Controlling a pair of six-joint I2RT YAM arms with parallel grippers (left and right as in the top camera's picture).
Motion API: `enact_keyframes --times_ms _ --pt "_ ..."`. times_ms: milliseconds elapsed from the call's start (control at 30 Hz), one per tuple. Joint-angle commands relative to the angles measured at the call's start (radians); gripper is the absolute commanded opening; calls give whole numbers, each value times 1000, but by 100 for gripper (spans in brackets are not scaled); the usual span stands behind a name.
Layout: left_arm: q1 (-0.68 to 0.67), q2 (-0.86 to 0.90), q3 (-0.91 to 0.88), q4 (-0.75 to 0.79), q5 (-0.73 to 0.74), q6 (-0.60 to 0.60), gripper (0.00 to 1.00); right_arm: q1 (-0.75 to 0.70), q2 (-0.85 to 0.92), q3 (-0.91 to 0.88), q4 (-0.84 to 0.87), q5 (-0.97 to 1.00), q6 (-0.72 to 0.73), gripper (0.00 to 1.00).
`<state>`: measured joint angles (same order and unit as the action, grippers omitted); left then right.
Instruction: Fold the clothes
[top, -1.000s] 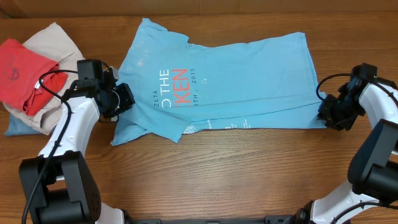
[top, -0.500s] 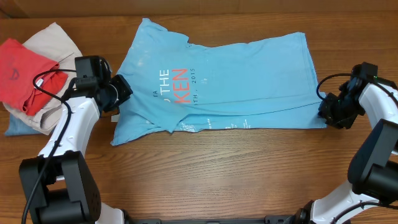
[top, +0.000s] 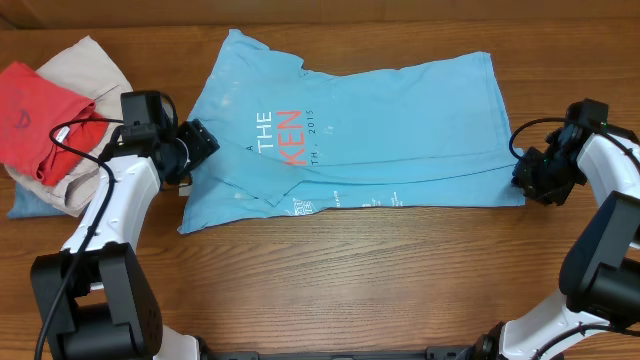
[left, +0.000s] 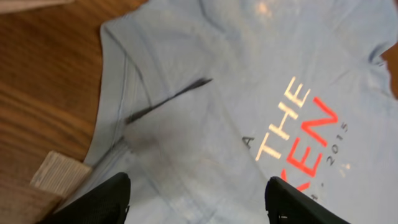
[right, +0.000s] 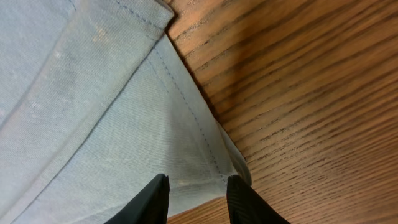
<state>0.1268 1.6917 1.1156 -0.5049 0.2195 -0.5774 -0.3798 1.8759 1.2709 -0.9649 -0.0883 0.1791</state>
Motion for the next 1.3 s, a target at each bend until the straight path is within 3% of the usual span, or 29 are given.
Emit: enact_keyframes --times_ms 0,200,367,500,967,1033,1167,1267 --pt "3 -3 16 -47 -5 30 72 -2 0 -2 6 9 -3 34" --pt "2 -3 16 -124 72 85 55 -2 0 -1 14 -3 -4 35" --pt "-18 -3 16 -259 7 123 59 -8 0 0 -19 23 -3 48" --pt "-46 -3 -10 -330 -81 129 61 -15 0 -1 -31 43 0 49" --pt "-50 -3 -209 -224 -152 124 62 -14 0 -105 48 -26 1 49" --pt "-50 -3 -220 -219 -167 125 63 -14 0 -127 73 -26 1 47" --pt "-49 -3 -235 -220 -180 125 63 -14 0 -162 120 -25 1 29" --pt "-48 -3 -241 -221 -187 126 64 -14 0 -165 130 -24 1 22"
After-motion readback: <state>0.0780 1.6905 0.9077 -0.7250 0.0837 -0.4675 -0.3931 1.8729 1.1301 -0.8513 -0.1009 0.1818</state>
